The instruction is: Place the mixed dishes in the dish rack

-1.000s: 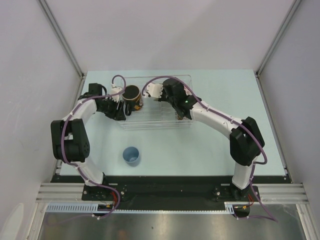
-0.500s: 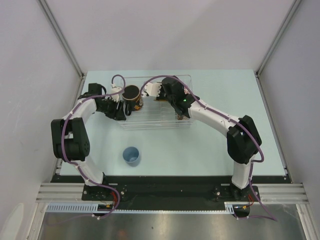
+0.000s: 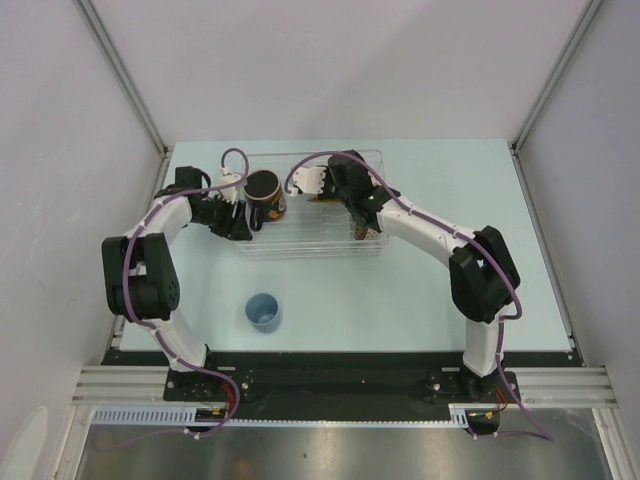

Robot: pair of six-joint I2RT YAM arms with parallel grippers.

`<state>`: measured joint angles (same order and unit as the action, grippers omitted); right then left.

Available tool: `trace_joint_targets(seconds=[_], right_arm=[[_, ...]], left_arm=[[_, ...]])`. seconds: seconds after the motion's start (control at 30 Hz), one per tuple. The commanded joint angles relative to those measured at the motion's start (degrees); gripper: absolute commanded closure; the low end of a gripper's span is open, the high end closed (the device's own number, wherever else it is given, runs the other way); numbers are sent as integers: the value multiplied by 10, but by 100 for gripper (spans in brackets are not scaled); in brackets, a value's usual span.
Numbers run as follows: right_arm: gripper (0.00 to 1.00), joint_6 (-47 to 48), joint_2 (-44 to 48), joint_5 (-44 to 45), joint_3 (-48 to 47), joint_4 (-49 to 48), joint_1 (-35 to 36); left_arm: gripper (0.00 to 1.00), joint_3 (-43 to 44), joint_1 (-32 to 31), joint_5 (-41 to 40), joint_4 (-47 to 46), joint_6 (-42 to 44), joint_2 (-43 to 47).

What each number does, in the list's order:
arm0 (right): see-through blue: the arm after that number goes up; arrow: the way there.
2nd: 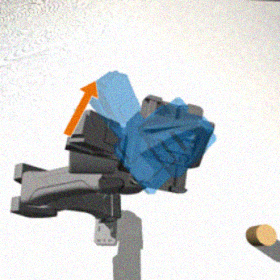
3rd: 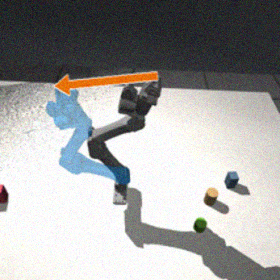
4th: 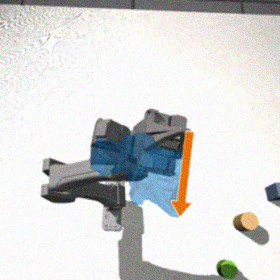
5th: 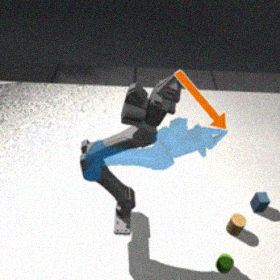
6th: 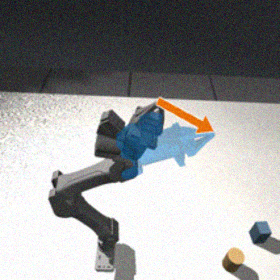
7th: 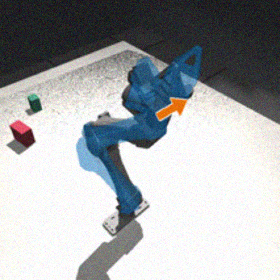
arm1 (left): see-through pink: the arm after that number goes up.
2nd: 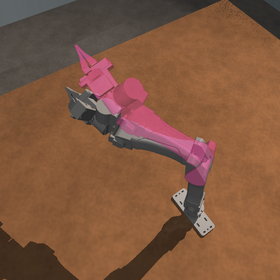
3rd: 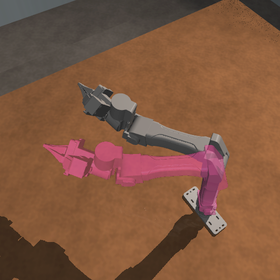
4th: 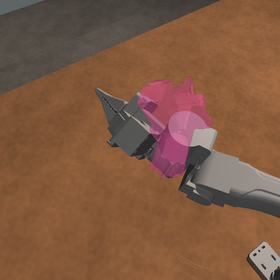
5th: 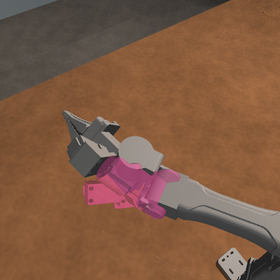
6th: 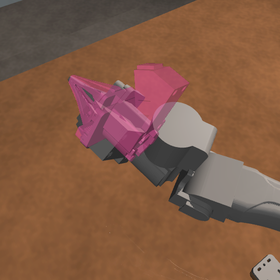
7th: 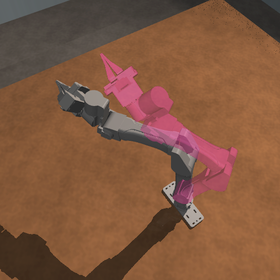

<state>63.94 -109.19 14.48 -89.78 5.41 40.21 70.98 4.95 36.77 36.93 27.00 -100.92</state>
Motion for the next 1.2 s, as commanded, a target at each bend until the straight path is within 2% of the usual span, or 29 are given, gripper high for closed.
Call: trace_joint_targets(seconds=[0.0,0.77,1.17], right_arm=[[100,28,26,-4,-37,-116,-3],[100,50,37,-16,-24,-119,-19],[100,28,42,-26,21,-113,-32]], left_arm=[[45,2,17,-42,-5,31,-26],[45,6,30,-38,-3,26,-37],[45,7,34,-40,-3,26,-38]])
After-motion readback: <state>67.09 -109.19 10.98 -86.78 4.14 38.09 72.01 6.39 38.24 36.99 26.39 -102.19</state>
